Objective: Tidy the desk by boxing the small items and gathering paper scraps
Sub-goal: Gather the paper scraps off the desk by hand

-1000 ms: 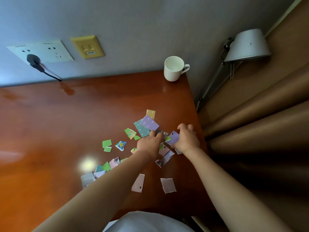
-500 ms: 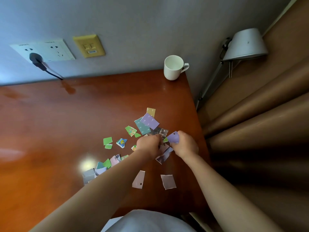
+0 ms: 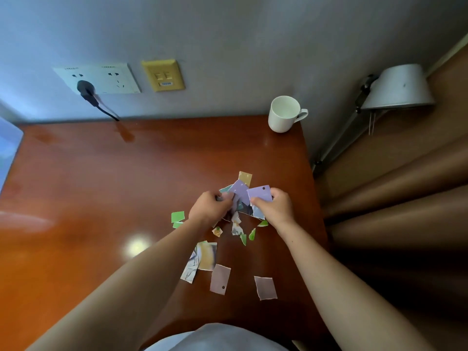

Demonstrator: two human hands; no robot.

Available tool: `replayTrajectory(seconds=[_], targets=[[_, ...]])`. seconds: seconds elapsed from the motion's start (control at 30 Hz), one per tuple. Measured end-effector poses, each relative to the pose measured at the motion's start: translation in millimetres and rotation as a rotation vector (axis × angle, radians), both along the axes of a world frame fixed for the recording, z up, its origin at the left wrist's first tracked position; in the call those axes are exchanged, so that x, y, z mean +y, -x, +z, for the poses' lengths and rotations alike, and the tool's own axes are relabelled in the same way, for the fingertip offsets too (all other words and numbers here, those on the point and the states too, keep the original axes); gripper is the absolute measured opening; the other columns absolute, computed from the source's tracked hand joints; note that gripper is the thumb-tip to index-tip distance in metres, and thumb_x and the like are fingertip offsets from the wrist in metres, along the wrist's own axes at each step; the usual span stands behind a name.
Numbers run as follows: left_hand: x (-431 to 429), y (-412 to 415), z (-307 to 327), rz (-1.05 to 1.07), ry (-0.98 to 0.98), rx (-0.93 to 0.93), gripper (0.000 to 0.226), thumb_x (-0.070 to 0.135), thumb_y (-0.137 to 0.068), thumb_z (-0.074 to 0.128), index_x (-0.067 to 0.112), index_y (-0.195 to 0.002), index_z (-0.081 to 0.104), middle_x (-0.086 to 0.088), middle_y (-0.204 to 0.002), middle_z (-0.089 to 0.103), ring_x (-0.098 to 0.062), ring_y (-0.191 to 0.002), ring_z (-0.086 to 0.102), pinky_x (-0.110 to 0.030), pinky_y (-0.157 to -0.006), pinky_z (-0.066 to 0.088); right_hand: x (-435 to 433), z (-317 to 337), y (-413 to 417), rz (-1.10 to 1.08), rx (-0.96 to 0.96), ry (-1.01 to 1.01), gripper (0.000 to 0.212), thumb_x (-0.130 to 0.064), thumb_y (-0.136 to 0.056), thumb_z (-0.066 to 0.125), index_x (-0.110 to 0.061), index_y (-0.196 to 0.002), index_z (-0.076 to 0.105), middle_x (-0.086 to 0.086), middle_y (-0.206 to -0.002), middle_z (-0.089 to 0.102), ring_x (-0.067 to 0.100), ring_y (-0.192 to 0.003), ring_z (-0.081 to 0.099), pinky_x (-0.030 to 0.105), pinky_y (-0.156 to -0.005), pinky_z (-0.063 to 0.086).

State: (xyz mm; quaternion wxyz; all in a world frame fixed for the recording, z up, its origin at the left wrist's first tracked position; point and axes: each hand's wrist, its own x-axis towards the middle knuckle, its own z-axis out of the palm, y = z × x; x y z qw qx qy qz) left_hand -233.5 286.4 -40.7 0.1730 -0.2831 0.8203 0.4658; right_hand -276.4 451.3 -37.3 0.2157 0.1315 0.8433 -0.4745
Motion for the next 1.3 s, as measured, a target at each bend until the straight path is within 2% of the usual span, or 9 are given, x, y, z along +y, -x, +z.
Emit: replayTrajectory(seconds=[0.1, 0.2, 0.33, 0.47, 0.67, 0.87, 1.03, 1.13, 1.3], targets=[[-13.8, 8.0, -0.7, -0.068, 0.198, -0.032, 0.033, 0.05, -0.086, 0.051, 0.019, -0.073, 0.055, 0.002, -0.069, 0.065, -0.022, -0.067, 0.063, -0.029, -0.061, 0.047, -9.6, -6.7, 10.0, 0.122, 0.027, -0.126, 0.015, -0.021, -0.078, 0.071, -0.01, -0.078, 0.06, 0.002, -0.072, 0.059, 0.02, -0.065, 0.054, 0.03, -0.053, 0.041], [-18.2, 15.4, 0.1, -0.16, 0.344, -0.04, 0.027, 0.047, -0.086, 0.056, 0.022, -0.094, 0.058, 0.003, -0.084, 0.063, -0.025, -0.082, 0.062, -0.031, -0.068, 0.048, -14.6, -6.6, 19.5, 0.375, 0.085, -0.381, 0.023, -0.032, -0.082, 0.068, -0.014, -0.095, 0.066, 0.003, -0.102, 0.063, 0.023, -0.087, 0.061, 0.034, -0.066, 0.05], [-18.3, 21.4, -3.2, -0.236, 0.389, 0.014, 0.037, 0.052, -0.08, 0.063, 0.031, -0.11, 0.054, 0.008, -0.101, 0.065, -0.02, -0.091, 0.063, -0.032, -0.073, 0.052, -17.9, -0.5, 37.9, 0.707, 0.179, -0.602, 0.032, -0.034, -0.086, 0.067, -0.02, -0.115, 0.065, -0.003, -0.133, 0.046, 0.021, -0.119, 0.045, 0.034, -0.087, 0.05], [-17.4, 27.6, -12.2, -0.36, 0.417, -0.06, 0.06, 0.046, -0.071, 0.075, 0.028, -0.12, 0.045, 0.002, -0.116, 0.054, -0.023, -0.093, 0.062, -0.037, -0.075, 0.055, -29.2, 0.8, 46.1, 0.794, 0.216, -0.619, 0.022, -0.024, -0.084, 0.067, -0.022, -0.105, 0.066, -0.003, -0.145, 0.035, 0.024, -0.129, 0.035, 0.035, -0.093, 0.041], [-11.7, 31.8, -16.7, -0.443, 0.473, -0.092, 0.067, 0.045, -0.067, 0.081, 0.021, -0.116, 0.042, -0.002, -0.114, 0.047, -0.025, -0.085, 0.061, -0.039, -0.067, 0.057, -38.4, -0.4, 50.1, 0.839, 0.256, -0.613, 0.034, -0.016, -0.078, 0.073, -0.023, -0.108, 0.057, -0.003, -0.129, 0.042, 0.021, -0.118, 0.04, 0.03, -0.084, 0.043], [-7.7, 34.2, -12.6, -0.403, 0.465, -0.112, 0.065, 0.04, -0.066, 0.083, 0.017, -0.111, 0.041, -0.002, -0.111, 0.047, -0.026, -0.085, 0.062, -0.039, -0.066, 0.056, -45.6, -6.2, 52.1, 0.776, 0.107, -0.579, 0.063, -0.011, -0.078, 0.074, -0.021, -0.129, 0.04, 0.003, -0.132, 0.043, 0.024, -0.123, 0.041, 0.033, -0.087, 0.045], [-6.5, 28.0, -17.1, -0.425, 0.518, -0.029, 0.043, 0.045, -0.082, 0.067, 0.015, -0.108, 0.049, -0.004, -0.109, 0.047, -0.028, -0.082, 0.061, -0.039, -0.066, 0.056, -39.0, -9.7, 50.5, 0.758, 0.103, -0.613, 0.035, -0.021, -0.082, 0.071, -0.019, -0.113, 0.054, 0.005, -0.119, 0.049, 0.027, -0.11, 0.049, 0.034, -0.077, 0.047], [-8.7, 27.4, -18.8, -0.407, 0.498, -0.007, 0.035, 0.045, -0.084, 0.063, 0.019, -0.105, 0.054, -0.002, -0.103, 0.06, -0.027, -0.086, 0.062, -0.036, -0.069, 0.054, -36.1, -8.6, 43.9, 0.727, 0.141, -0.583, 0.021, -0.019, -0.083, 0.069, -0.021, -0.095, 0.052, 0.001, -0.111, 0.054, 0.024, -0.092, 0.056, 0.03, -0.063, 0.043], [-14.6, 24.8, -15.7, -0.154, 0.244, -0.036, 0.028, 0.049, -0.088, 0.053, 0.023, -0.093, 0.059, 0.003, -0.081, 0.068, -0.022, -0.075, 0.067, -0.04, -0.069, 0.059, -32.5, -5.2, 38.6, 0.508, 0.095, -0.422, 0.009, -0.015, -0.09, 0.06, -0.016, -0.098, 0.056, 0.001, -0.096, 0.059, 0.027, -0.087, 0.058, 0.031, -0.065, 0.044]])
